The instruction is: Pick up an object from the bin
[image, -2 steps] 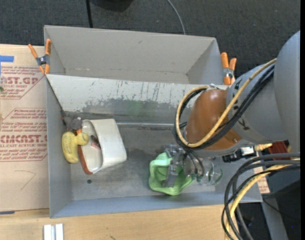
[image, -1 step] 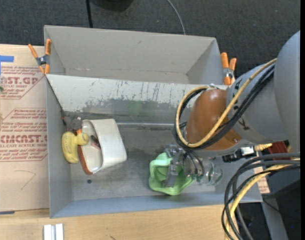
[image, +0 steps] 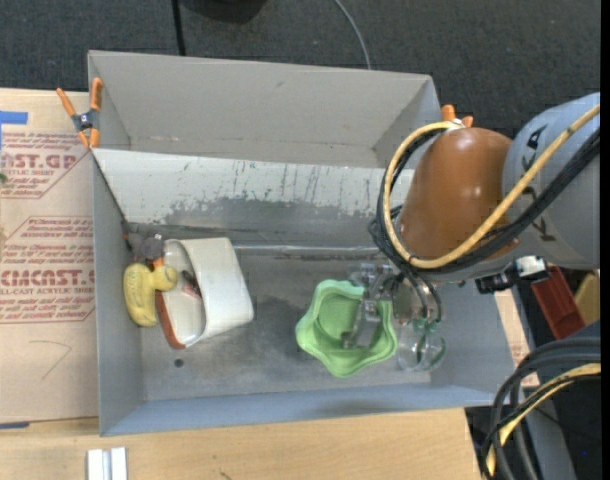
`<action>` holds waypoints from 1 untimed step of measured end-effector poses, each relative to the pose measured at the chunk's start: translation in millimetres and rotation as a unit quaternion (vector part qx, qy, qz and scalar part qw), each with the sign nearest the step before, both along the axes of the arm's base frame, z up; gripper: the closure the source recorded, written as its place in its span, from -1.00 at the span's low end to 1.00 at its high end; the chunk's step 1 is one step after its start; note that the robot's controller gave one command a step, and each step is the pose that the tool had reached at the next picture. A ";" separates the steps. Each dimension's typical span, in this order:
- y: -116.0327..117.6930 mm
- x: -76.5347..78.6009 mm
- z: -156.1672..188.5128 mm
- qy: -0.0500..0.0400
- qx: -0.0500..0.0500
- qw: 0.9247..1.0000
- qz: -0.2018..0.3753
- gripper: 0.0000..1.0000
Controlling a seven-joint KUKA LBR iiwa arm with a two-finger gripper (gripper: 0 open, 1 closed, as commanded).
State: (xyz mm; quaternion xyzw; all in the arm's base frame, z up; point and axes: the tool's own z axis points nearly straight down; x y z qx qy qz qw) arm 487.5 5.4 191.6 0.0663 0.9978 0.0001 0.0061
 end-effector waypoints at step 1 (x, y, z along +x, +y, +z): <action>0.0 0.0 0.0 0.000 0.000 1.000 0.000 1.00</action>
Offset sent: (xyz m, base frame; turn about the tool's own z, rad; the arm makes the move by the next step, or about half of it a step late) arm -0.0011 0.0113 0.1169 -0.0469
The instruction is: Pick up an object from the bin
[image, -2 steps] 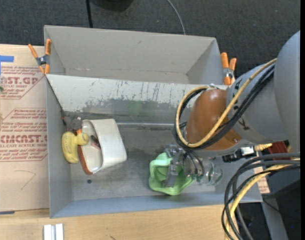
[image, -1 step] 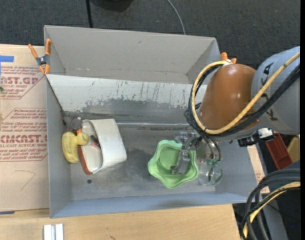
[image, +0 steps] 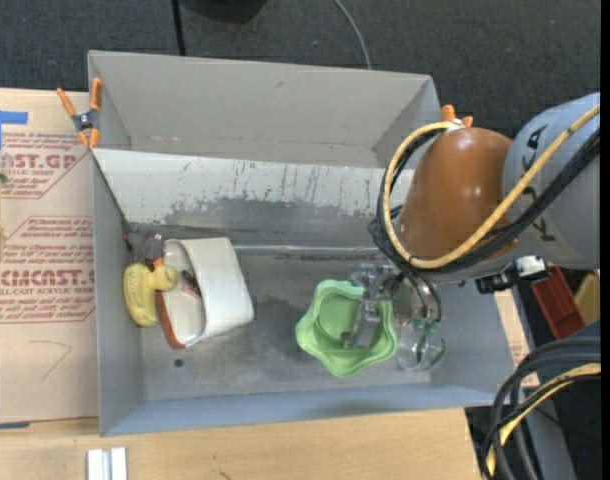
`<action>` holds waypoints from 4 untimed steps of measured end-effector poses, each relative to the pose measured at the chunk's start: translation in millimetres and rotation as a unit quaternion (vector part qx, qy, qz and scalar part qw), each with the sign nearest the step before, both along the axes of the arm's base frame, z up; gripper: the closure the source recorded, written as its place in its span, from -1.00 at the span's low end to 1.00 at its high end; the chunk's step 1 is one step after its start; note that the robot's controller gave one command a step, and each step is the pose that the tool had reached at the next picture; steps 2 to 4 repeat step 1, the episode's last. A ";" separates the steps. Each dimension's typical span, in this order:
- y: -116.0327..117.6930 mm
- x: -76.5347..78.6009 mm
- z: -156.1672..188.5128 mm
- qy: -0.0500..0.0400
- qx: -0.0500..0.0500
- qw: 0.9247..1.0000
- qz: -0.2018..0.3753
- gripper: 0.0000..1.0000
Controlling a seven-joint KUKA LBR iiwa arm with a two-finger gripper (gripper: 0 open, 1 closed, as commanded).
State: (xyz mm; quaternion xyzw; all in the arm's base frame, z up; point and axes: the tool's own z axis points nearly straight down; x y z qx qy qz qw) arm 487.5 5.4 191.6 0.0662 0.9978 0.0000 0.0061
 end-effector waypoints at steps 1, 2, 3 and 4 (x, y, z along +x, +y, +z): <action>11.9 -0.5 116.7 -0.001 0.000 1.000 0.024 1.00; 11.9 -0.5 116.7 -0.001 0.000 1.000 0.024 1.00; 11.9 -0.5 116.7 -0.001 0.000 1.000 0.024 1.00; 11.9 -0.5 116.7 -0.001 0.000 1.000 0.024 1.00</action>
Offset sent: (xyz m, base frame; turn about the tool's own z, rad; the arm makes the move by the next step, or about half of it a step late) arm 0.0000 0.0000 0.0000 0.0000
